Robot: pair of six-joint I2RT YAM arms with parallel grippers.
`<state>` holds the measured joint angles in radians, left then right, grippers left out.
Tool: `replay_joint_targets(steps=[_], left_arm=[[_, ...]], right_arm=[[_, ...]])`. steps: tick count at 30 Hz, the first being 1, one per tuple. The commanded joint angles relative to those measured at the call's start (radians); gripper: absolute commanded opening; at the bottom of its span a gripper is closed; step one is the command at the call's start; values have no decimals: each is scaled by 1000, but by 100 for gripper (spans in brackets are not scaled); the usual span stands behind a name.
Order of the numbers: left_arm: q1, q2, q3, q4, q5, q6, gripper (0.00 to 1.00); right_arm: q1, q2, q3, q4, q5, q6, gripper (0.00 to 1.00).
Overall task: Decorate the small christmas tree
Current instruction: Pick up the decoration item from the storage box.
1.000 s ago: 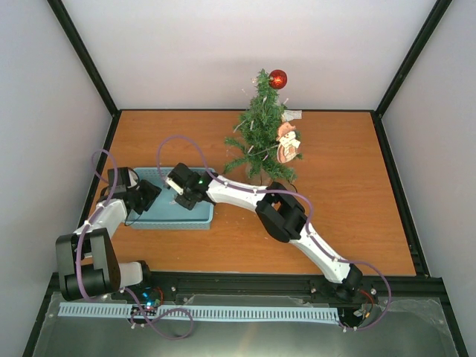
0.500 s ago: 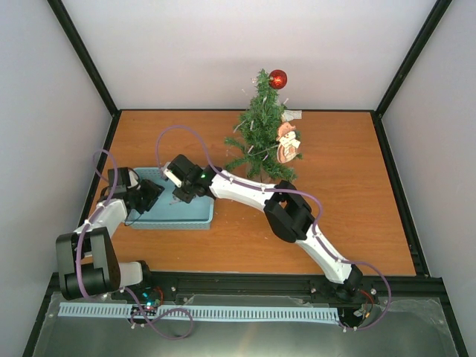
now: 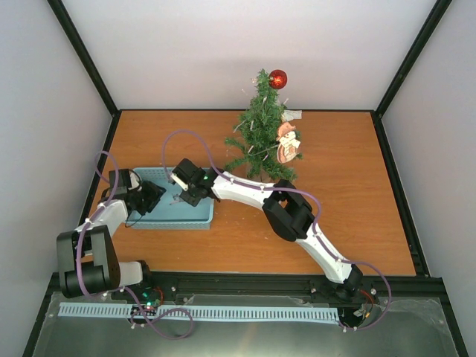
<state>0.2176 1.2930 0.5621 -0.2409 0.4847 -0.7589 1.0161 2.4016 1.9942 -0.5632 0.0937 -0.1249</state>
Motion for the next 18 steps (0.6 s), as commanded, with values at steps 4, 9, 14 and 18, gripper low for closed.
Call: replay_joint_targets(steps=[4,9,14,18], left_arm=[[7,13,-6,28,16,-6,46],[7,28,-7,29,21,1,47],[7,41,-9,29,18,7,48],[7,58,-14,29,34,16,48]], right_arm=[[-7,1,-27,-7,29,3,3],[-10,16,-33,-20,31,10,3],[-11,24,-39,-24,26,11,3],[-11,29,-27,-38,22,2,3]])
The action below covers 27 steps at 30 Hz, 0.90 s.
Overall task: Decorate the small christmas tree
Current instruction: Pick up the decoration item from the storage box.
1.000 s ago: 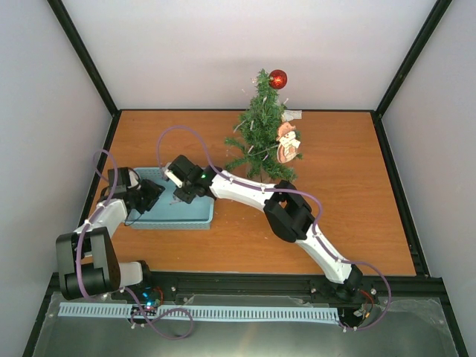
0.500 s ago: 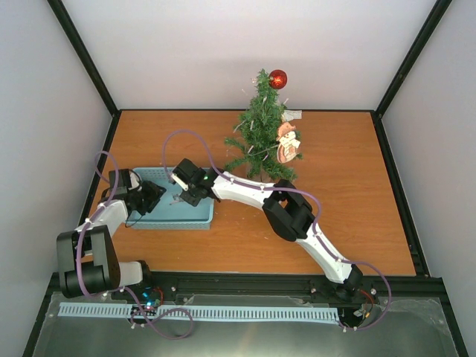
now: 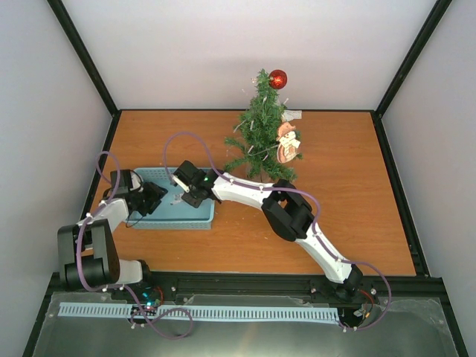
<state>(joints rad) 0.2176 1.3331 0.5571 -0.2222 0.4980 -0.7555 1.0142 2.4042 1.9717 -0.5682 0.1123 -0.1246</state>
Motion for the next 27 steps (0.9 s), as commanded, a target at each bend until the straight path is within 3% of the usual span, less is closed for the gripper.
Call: replay_joint_targets(steps=[1,9,27], left_arm=[[7,14,-11,11,19,15,48],[7,-48,23,-9,-26,-23,46],[7,-96,-3,-33,-67,-91,40]], right_arm=[[-9,26,1,-39,1,-3,3],[-9,23,116,-157,-35,-104,3],[-8,105,121,-215,-11,-136,3]])
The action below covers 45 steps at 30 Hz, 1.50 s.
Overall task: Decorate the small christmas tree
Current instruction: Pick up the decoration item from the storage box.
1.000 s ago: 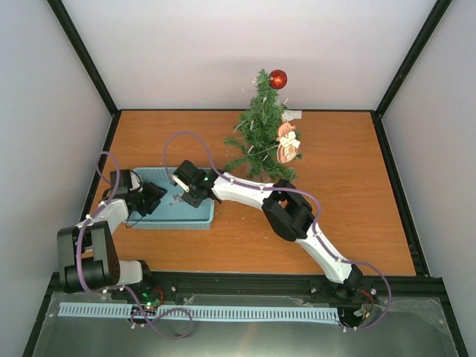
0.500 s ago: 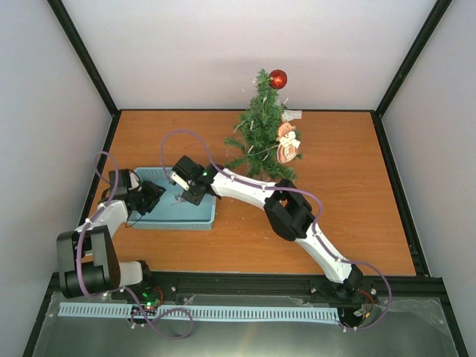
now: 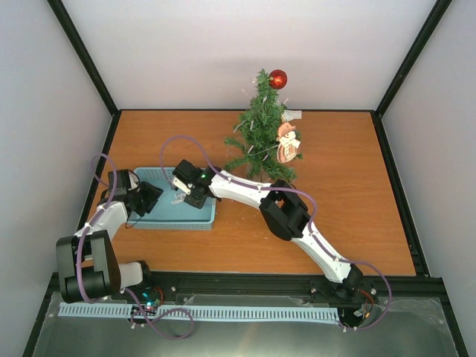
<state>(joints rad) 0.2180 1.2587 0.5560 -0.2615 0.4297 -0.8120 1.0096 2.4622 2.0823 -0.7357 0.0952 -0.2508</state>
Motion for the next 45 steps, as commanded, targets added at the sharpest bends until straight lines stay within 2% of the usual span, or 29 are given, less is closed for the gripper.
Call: replay_joint_targets(steps=[1,4,8,15,21,28,30,34,39,45], left_arm=[[7,-19,-5,11,11,-37,40],[6,6,-5,22,28,-17,41],[7,66,-16,120,147,35,45],[7,107,-44,137,133,78,52],[5,174,-62,167,173,77,52],[-1,173,-64,198,261,29,51],[-11,172,-47,165,245,35,51],[-28,139,2,49,122,53,51],[-53,63,63,-115,-10,11,44],[-63,76,62,-93,36,-62,41]], right_arm=[[-2,48,11,-43,5,-5,3],[-3,42,2,-30,-11,9,3],[-4,37,-17,-12,-30,22,3],[-6,32,-25,0,-48,29,3],[-11,34,-30,10,-60,35,3],[-12,35,-29,12,-64,36,3],[-12,35,-28,12,-64,37,3],[-12,35,-26,14,-62,36,3],[-12,32,-26,14,-63,39,3],[-12,33,-31,19,-69,40,3]])
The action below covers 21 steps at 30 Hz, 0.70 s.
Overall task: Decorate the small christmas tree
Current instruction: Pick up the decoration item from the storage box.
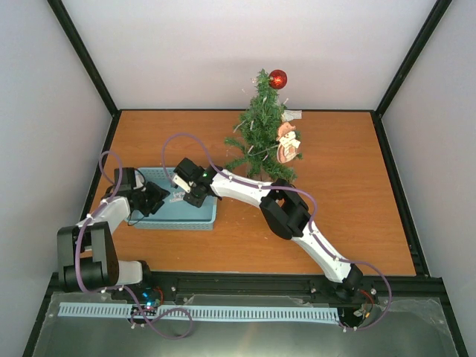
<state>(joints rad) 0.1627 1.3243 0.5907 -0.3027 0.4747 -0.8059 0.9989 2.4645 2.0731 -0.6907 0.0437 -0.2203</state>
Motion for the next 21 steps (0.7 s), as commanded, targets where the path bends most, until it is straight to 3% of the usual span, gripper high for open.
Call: replay_joint_targets(steps=[1,5,14,21], left_arm=[[-8,22,31,-48,-14,-78,41],[-8,93,44,-28,11,-117,47],[-13,203,55,34,3,-128,46],[-23,160,75,-111,-47,-246,47]], right_arm=[[-2,30,-23,-25,-20,10,3],[-2,27,-25,-20,-24,6,3],[-2,25,-24,-10,-31,1,3],[-2,27,-26,-5,-32,8,3]])
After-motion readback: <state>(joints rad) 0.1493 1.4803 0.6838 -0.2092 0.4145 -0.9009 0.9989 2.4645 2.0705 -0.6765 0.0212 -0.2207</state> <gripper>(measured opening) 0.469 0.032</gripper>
